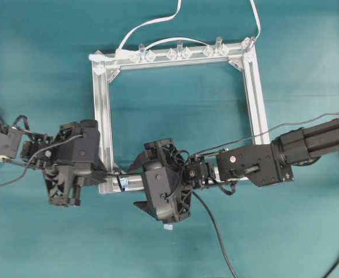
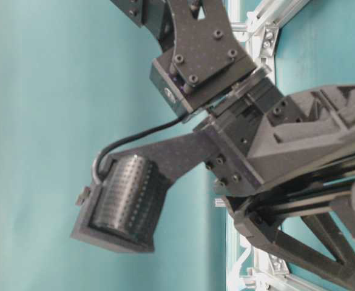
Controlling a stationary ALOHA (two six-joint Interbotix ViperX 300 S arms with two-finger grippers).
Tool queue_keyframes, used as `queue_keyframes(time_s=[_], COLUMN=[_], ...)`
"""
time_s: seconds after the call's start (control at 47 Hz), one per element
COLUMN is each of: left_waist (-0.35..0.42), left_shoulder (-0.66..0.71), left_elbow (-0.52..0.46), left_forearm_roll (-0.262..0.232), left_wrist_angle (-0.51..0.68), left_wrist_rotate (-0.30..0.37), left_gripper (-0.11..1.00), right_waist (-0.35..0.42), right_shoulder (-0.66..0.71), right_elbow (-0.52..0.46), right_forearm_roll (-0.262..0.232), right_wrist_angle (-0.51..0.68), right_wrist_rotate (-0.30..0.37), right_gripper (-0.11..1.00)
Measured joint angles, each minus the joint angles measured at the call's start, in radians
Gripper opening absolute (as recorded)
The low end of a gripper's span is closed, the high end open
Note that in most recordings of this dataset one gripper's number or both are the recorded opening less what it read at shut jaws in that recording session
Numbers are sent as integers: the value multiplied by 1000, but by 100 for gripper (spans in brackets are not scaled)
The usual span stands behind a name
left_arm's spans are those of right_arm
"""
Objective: Insert the wire through the string loop located on the left side.
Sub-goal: 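Open the right gripper and pull the cable leftward with the left gripper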
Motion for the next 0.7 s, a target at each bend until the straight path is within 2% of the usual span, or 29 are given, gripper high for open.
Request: queue_keyframes(time_s=[0.362,0.702], left_waist=[-40,-83], left_shoulder=[-80,-158], left_elbow=[44,100], left_forearm_roll=[0,0], left_wrist_angle=[100,126], left_wrist_rotate=[-26,-138], left_gripper=[21,21], right_waist=[3,5], right_shoulder=[0,0], right_elbow=[0,0], right_forearm_roll=[0,0], right_wrist_angle=[5,23], right_wrist_rotate=[0,0], right_gripper=[92,92])
